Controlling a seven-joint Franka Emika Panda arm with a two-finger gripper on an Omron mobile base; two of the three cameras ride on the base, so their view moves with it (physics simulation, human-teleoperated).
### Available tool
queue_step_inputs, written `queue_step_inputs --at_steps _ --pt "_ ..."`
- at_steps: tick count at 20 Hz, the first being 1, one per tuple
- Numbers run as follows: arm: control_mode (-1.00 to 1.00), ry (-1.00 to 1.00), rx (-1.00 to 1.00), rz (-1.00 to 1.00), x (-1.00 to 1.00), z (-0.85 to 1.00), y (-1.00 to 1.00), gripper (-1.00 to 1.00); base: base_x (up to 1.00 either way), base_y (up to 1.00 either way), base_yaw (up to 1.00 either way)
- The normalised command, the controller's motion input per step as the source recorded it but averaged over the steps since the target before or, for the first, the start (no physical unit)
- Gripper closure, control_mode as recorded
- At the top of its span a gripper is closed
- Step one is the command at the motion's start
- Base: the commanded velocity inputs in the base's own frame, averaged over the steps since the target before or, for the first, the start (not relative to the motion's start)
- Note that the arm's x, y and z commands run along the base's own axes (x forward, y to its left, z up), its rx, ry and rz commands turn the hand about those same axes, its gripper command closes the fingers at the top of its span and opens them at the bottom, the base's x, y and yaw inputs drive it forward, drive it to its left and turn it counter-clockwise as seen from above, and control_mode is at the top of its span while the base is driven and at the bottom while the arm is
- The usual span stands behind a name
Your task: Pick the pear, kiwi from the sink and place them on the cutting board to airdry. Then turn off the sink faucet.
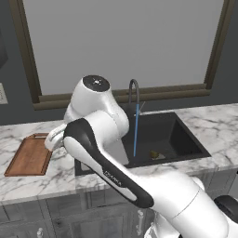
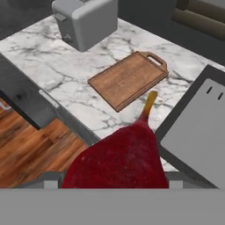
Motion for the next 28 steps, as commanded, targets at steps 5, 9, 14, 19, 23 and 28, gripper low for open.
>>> queue_step_inputs --at_steps 5,9,14,19,23,28 --pt "-1.0 -0.04 -0.02 0.0 0.36 -0.26 0.37 1.0 0.0 0.0 0.0" --pt "-1.0 -0.05 0.0 0.0 0.38 -0.36 0.34 1.0 0.0 0.0 0.0" --pt "-1.0 -0.02 0.0 0.0 0.4 -0.3 0.31 1.0 0.0 0.0 0.0" --pt "-1.0 -0.01 0.0 0.0 0.38 -0.27 0.3 1.0 0.0 0.0 0.0" --pt "-1.0 0.0 0.0 0.0 0.25 -0.08 0.27 1.0 0.0 0.0 0.0" --pt "-1.0 0.04 0.0 -0.01 0.24 -0.07 0.18 1.0 0.0 0.0 0.0"
